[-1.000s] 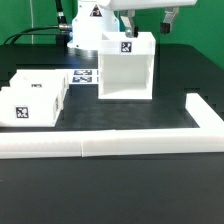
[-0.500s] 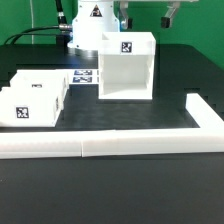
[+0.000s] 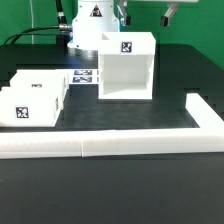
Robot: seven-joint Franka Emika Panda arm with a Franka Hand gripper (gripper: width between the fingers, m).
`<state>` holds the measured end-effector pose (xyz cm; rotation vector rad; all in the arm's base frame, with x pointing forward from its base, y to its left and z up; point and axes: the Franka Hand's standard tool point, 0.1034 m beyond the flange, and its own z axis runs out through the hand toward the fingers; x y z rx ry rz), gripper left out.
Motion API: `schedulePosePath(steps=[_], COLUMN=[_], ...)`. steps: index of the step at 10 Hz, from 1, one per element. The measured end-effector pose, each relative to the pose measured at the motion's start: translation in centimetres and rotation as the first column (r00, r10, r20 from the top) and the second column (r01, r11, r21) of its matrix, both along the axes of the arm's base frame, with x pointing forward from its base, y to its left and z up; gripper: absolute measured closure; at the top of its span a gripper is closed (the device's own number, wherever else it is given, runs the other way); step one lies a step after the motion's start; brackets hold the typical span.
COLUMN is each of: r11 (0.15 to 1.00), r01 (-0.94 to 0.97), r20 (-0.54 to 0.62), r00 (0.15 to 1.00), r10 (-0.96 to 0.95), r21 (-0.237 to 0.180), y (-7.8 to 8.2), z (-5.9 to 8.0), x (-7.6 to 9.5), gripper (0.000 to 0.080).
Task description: Assemble drawer
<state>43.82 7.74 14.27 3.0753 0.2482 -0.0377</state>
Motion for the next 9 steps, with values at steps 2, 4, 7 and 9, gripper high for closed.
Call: schedulePosePath(steps=[2, 4, 7, 9], r11=[0.998, 0.977, 0.961, 0.961], r01=[0.07, 0.211, 0.274, 0.27], r20=[0.0, -0.006, -0.029, -0.011], r00=[0.998, 0.978, 0.962, 0.963], r10=[-0.07, -0.211, -0.272, -0.27], r21=[0.01, 0.031, 0.05, 0.054], y=[0.0, 0.0, 0.2, 0.8], z=[-0.1, -0.6, -2.0, -3.0], x=[-0.2, -1.6, -3.7, -4.6], gripper=[0.015, 0.015, 0.015, 0.015])
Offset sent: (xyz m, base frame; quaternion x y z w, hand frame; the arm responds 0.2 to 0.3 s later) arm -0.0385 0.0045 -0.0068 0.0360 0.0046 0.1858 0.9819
